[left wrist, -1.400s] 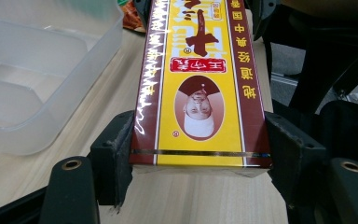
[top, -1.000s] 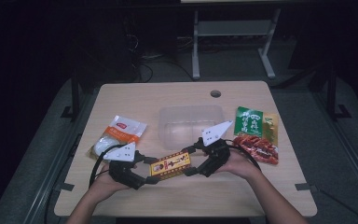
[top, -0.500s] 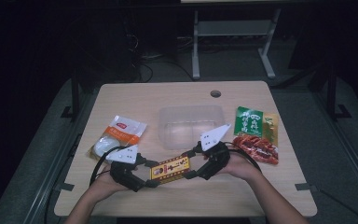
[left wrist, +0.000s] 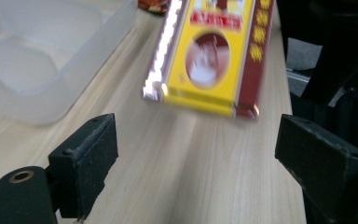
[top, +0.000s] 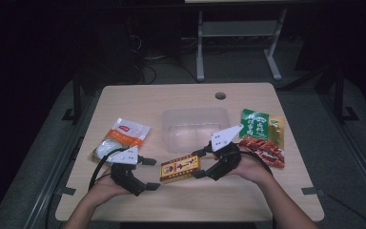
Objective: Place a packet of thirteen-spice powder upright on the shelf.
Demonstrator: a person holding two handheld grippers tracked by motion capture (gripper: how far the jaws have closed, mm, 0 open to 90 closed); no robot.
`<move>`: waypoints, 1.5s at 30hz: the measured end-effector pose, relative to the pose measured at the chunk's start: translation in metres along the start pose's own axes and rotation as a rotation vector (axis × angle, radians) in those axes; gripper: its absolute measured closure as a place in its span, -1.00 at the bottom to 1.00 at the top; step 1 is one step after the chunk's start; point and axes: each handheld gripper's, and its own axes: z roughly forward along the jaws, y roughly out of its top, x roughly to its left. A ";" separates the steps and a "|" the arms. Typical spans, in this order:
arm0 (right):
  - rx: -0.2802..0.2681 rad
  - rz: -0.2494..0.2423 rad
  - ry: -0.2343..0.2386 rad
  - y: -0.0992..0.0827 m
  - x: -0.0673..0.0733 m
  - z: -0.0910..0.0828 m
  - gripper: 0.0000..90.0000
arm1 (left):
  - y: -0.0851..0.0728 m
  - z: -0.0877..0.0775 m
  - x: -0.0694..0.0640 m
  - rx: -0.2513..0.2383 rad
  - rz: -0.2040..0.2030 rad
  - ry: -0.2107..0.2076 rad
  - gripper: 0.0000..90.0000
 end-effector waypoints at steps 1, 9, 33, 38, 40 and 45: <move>0.009 0.004 -0.016 0.000 0.000 -0.003 -0.29 | -0.001 0.000 0.000 0.020 0.003 0.011 -0.73; 0.016 0.011 -0.101 0.002 -0.006 -0.018 -0.29 | -0.016 0.003 -0.011 0.078 -0.048 0.088 -0.72; 0.064 0.039 -0.252 0.032 -0.045 -0.033 -0.29 | -0.020 0.004 -0.006 0.080 -0.053 0.136 -0.70; 0.089 0.032 -0.279 0.043 -0.057 -0.031 -0.29 | -0.020 0.004 -0.005 0.078 -0.050 0.134 -0.70; 0.095 0.039 -0.295 0.046 -0.061 -0.031 -0.29 | -0.020 0.004 -0.005 0.078 -0.053 0.132 -0.70; 0.098 0.052 -0.301 0.049 -0.075 -0.029 -0.29 | -0.021 0.004 -0.005 0.071 -0.054 0.129 -0.70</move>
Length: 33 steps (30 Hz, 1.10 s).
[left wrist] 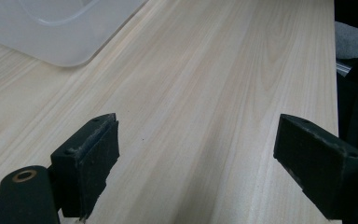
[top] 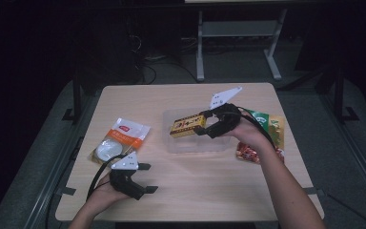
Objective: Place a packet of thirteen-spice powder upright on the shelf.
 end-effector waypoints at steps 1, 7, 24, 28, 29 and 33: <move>0.005 0.005 0.000 0.002 -0.003 0.002 -0.29 | 0.000 0.000 0.000 -0.001 -0.002 0.001 -0.70; 0.014 -0.006 0.000 0.009 -0.013 0.012 -0.29 | 0.000 0.001 0.001 -0.004 -0.007 -0.005 -0.70; 0.053 -0.075 0.015 0.022 -0.024 0.039 -0.30 | -0.001 0.000 0.001 0.004 0.001 -0.015 -0.70; 0.062 -0.079 0.014 0.021 -0.026 0.046 -0.30 | -0.002 0.000 0.000 0.016 0.007 -0.021 -0.70; 0.061 -0.074 0.017 0.021 -0.026 0.047 -0.30 | -0.002 0.001 0.000 0.018 0.005 -0.023 -0.70; 0.051 -0.054 0.028 0.020 -0.027 0.052 -0.30 | -0.002 0.001 0.000 0.017 0.004 -0.025 -0.70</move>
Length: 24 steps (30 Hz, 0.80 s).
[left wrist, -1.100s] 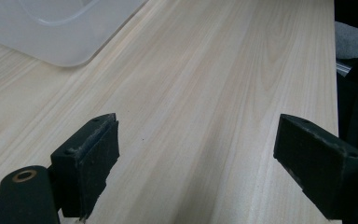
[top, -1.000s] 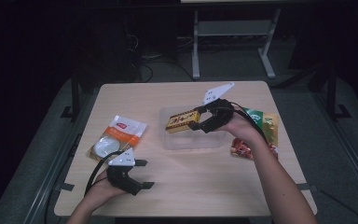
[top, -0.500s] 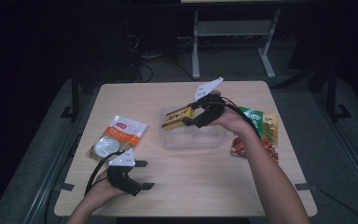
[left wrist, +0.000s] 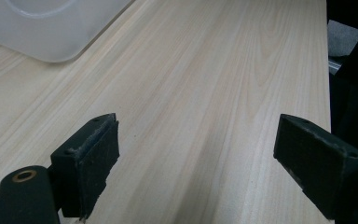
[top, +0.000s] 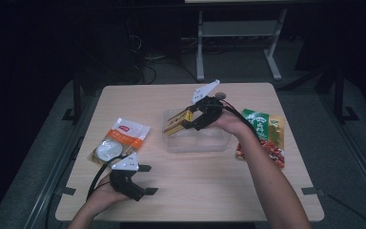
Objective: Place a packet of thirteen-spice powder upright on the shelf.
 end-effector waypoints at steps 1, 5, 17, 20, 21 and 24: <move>-0.003 -0.015 -0.002 0.000 -0.001 0.000 -0.30 | 0.000 0.000 0.000 -0.001 -0.002 0.000 -0.70; -0.020 -0.022 -0.001 0.003 -0.002 0.002 -0.30 | 0.000 0.000 0.000 -0.001 -0.007 -0.001 -0.70; -0.027 -0.042 0.012 0.026 -0.002 0.010 -0.31 | 0.001 -0.001 -0.001 -0.010 -0.008 -0.009 -0.70; -0.015 -0.058 0.024 0.035 -0.002 0.014 -0.31 | 0.000 -0.001 -0.001 -0.008 -0.011 -0.012 -0.70; -0.013 -0.064 0.024 0.037 -0.002 0.015 -0.31 | 0.000 -0.001 -0.001 -0.010 -0.009 -0.012 -0.70; 0.008 -0.085 0.032 0.044 -0.002 0.022 -0.31 | 0.001 -0.001 -0.001 -0.026 -0.016 -0.015 -0.70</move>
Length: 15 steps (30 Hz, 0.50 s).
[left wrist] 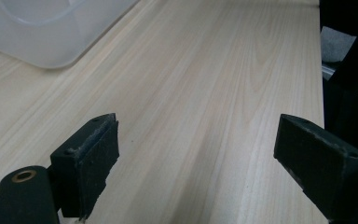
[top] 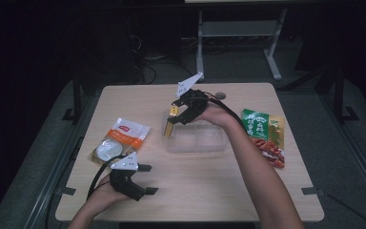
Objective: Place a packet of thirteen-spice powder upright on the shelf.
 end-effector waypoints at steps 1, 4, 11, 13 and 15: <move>0.005 -0.009 0.004 0.002 -0.001 0.002 -0.31 | 0.000 0.000 0.000 -0.006 -0.003 0.001 -0.70; 0.004 -0.006 0.009 0.004 -0.002 0.007 -0.31 | 0.001 -0.001 0.000 -0.023 -0.022 -0.003 -0.71; 0.006 0.002 0.025 0.003 -0.005 0.017 -0.31 | 0.000 -0.001 0.001 -0.015 -0.026 0.001 -0.71; 0.011 0.013 0.031 0.002 -0.004 0.020 -0.31 | 0.001 0.000 0.000 -0.016 -0.028 -0.002 -0.71; 0.014 0.006 0.033 0.002 -0.005 0.023 -0.31 | 0.001 0.000 -0.001 -0.014 -0.027 -0.003 -0.71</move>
